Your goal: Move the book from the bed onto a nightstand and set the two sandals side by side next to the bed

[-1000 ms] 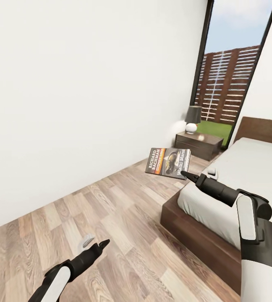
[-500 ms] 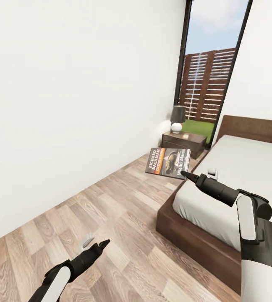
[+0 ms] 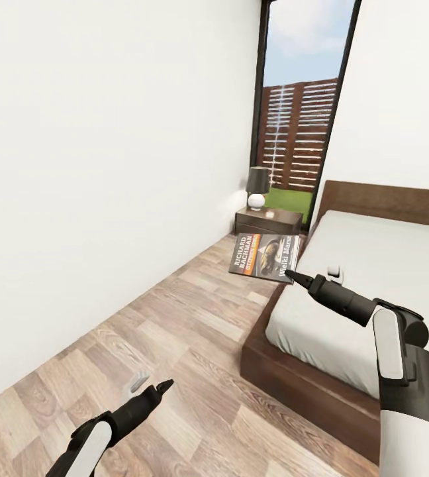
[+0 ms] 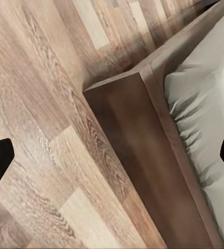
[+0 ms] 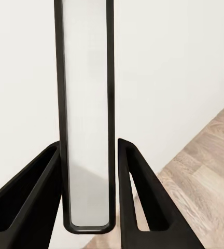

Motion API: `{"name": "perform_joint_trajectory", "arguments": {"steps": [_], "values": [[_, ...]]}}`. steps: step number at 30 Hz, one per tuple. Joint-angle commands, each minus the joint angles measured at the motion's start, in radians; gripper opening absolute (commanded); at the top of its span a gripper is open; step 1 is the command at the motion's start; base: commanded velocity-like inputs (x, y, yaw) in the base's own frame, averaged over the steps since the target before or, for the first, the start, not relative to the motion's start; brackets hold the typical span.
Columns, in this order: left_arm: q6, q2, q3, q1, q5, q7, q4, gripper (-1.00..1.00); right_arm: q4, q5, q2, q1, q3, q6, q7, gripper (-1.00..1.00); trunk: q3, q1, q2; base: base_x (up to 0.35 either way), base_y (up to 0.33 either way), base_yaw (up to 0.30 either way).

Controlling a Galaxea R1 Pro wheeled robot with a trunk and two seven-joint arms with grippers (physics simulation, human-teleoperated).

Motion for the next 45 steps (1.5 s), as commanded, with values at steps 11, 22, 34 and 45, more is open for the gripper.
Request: {"name": "perform_joint_trajectory", "arguments": {"steps": [11, 22, 34, 45], "values": [[0.003, 0.001, -0.001, -0.001, 0.006, -0.001, 0.001, 1.00, 0.000, -0.002, 0.001, -0.001, -0.002, 0.006, 0.008, -1.00, -0.001, 0.000, 0.000, 0.253, 0.242, -0.229], [0.002, 0.001, 0.000, -0.001, 0.005, 0.001, 0.002, 1.00, 0.000, -0.002, -0.001, -0.001, -0.001, 0.006, 0.008, -1.00, -0.001, 0.000, 0.000, 0.252, 0.244, -0.047], [0.001, 0.001, 0.000, -0.001, 0.005, 0.001, 0.007, 1.00, 0.000, -0.002, 0.000, -0.001, -0.001, 0.006, 0.008, -1.00, -0.001, 0.000, 0.000, 0.252, 0.244, -0.096], [0.000, -0.001, 0.000, -0.001, 0.005, 0.001, 0.008, 1.00, 0.000, -0.002, 0.001, -0.001, -0.001, 0.006, 0.008, -1.00, -0.001, 0.000, 0.000, 0.252, 0.244, -0.226]]}}
